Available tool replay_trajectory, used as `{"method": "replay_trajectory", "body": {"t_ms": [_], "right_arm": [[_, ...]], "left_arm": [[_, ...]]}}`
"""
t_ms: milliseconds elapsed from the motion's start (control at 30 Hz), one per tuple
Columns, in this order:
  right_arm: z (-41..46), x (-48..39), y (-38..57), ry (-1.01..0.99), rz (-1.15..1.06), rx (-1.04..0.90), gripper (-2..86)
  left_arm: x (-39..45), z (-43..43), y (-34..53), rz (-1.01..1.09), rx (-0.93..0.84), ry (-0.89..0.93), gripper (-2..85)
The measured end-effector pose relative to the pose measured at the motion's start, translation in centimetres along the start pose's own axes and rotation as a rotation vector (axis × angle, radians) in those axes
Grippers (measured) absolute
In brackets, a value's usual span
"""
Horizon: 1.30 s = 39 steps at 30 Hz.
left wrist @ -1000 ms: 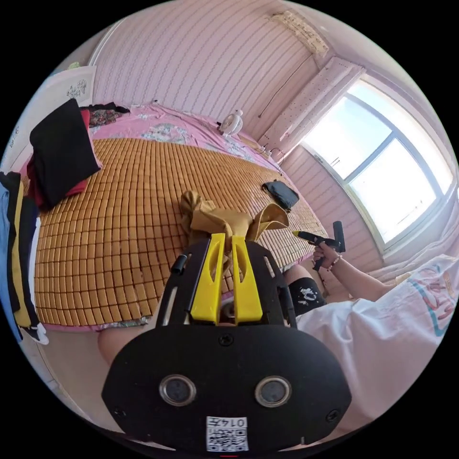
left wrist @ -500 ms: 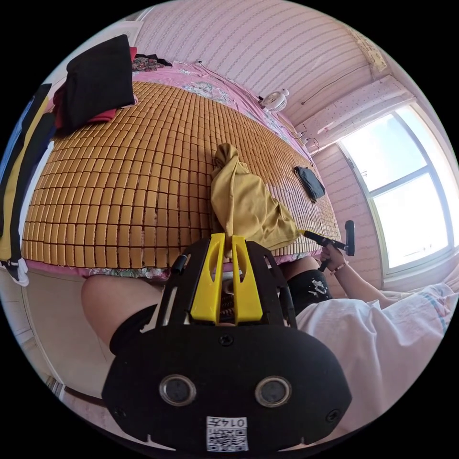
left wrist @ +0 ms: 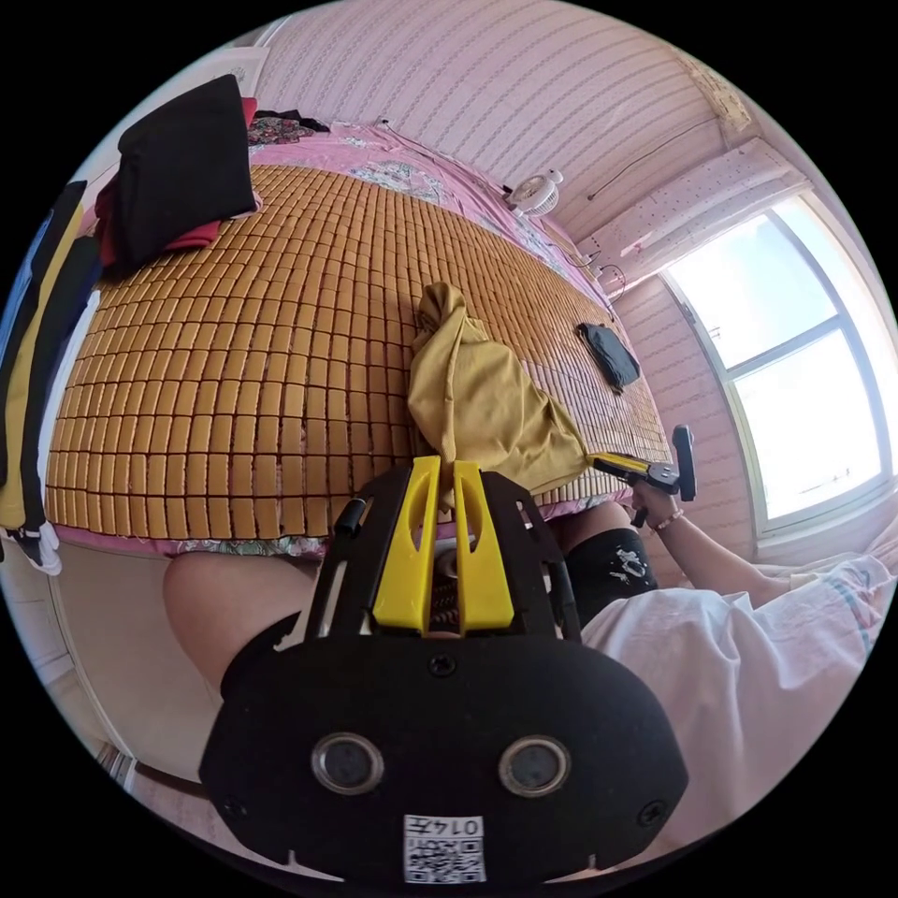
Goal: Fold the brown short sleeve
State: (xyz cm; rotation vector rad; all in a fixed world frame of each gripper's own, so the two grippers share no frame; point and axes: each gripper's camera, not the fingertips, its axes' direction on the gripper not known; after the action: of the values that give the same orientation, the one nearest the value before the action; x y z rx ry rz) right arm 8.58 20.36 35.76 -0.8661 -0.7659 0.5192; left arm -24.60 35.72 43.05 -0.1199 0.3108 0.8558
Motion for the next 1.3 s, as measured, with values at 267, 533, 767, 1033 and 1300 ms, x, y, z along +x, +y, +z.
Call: {"method": "replay_trajectory", "body": {"t_ms": [267,533,767,1033,1300], "right_arm": [[-6.8,7.7,8.0,-0.395,0.256,0.327,0.5],[-25.0,9.7,9.2,-0.451,0.058,0.878,0.4],[-41.1,8.5,14.9,-0.271,-0.153,1.23,0.4],[-44.1,7.5,26.4,-0.247,-0.204,1.304,0.4],[-47.5,6.7,30.0,-0.287,-0.324,1.392,0.4]], "left_arm": [[0.5,-4.1,2.9,0.022,0.147,0.033,0.2],[6.2,-18.5,0.7,0.278,0.583,0.081,-0.4],[12.4,-31.0,2.9,0.521,0.894,0.055,-0.4],[14.5,-34.7,11.4,0.638,1.025,0.105,-0.5],[13.8,-39.2,13.0,0.647,1.168,0.159,-0.6]]}}
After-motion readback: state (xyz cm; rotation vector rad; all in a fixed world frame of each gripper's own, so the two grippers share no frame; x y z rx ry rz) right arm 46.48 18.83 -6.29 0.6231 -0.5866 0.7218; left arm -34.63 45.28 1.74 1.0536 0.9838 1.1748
